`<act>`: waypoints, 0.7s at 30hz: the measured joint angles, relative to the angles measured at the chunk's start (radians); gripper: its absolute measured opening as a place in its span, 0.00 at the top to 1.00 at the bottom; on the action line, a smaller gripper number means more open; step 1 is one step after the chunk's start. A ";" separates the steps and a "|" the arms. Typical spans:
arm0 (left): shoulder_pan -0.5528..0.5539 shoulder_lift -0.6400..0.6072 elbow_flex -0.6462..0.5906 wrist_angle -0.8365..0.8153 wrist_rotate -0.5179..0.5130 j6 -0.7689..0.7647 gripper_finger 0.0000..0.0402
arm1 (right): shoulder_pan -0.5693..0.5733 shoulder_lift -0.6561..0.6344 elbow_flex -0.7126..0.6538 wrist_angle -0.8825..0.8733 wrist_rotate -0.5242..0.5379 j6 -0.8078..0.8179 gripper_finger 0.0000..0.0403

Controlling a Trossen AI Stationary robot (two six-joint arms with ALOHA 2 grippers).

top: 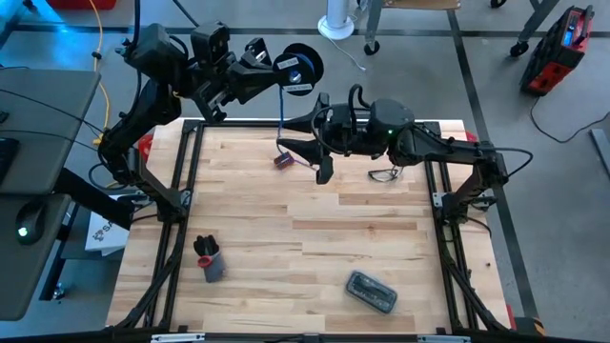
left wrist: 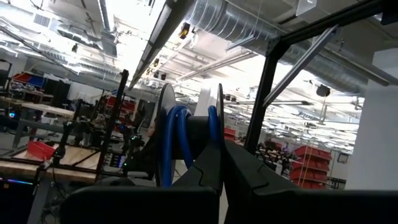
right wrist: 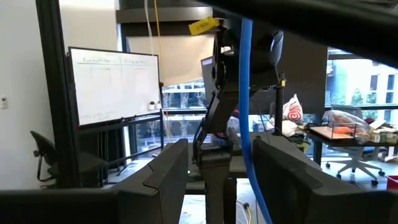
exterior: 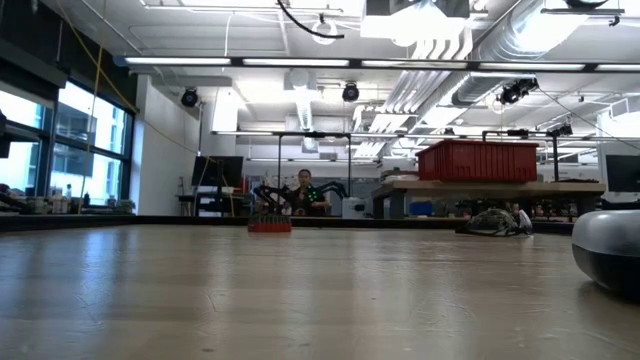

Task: Coil cords
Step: Coil the blue wire onto the spool

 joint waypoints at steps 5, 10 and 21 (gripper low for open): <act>0.000 0.000 0.000 0.000 0.000 0.000 1.00 | 0.000 0.000 0.000 -0.014 0.005 -0.001 0.61; 0.000 0.000 0.000 0.000 0.000 0.000 1.00 | 0.000 0.000 0.000 -0.016 0.011 -0.006 0.74; 0.000 0.000 0.000 0.000 0.000 0.000 1.00 | 0.005 0.000 0.000 -0.015 0.054 0.001 0.82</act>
